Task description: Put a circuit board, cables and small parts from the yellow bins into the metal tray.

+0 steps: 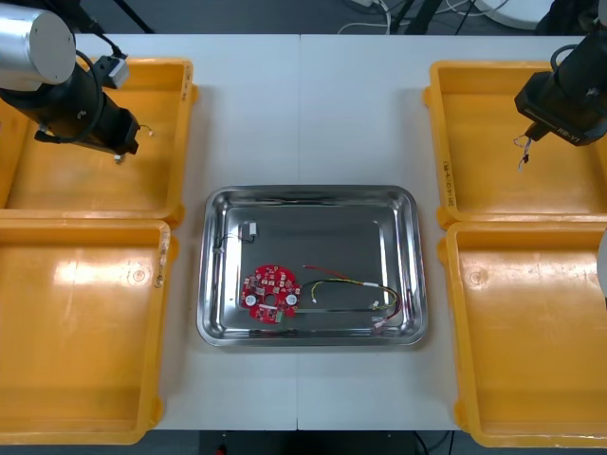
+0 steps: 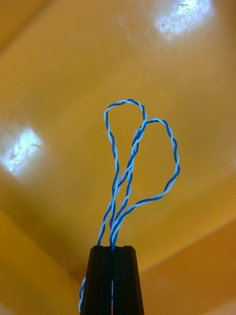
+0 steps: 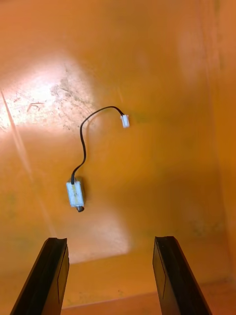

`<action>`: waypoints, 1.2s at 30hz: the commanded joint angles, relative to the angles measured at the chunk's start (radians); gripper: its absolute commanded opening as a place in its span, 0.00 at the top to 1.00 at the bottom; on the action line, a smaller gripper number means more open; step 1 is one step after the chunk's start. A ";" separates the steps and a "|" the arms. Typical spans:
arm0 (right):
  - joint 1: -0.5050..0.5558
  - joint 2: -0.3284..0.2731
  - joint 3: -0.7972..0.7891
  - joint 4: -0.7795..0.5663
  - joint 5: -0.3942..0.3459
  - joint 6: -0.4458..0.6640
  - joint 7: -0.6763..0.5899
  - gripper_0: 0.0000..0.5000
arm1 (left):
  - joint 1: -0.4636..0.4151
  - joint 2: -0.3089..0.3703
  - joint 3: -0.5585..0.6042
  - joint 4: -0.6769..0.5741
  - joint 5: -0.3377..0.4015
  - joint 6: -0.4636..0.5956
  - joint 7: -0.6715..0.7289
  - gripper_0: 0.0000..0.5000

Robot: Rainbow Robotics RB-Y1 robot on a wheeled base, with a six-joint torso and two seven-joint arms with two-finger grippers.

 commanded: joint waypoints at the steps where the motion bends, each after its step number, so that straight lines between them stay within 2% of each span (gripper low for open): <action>1: -0.031 -0.031 -0.001 -0.114 0.001 0.090 0.023 1.00 | -0.059 0.038 -0.007 0.040 -0.011 -0.077 -0.058 0.00; 9: 0.049 -0.009 0.003 -0.349 -0.031 0.219 0.068 1.00 | -0.059 0.034 -0.040 0.107 -0.017 -0.166 -0.085 0.00; 18: 0.173 -0.006 0.030 -0.631 -0.153 0.221 0.099 1.00 | -0.059 0.018 -0.076 0.176 -0.005 -0.250 -0.110 0.00; 23: 0.262 -0.006 0.088 -0.803 -0.181 0.221 0.123 1.00 | -0.059 0.014 -0.105 0.207 -0.005 -0.298 -0.119 0.00; 30: 0.336 -0.006 0.145 -0.921 -0.279 0.221 0.148 1.00 | -0.057 0.009 -0.119 0.210 0.006 -0.308 -0.119 0.00; 36: 0.380 0.004 0.220 -1.026 -0.293 0.221 0.277 1.00 | -0.059 0.009 -0.146 0.226 0.018 -0.333 -0.117 0.00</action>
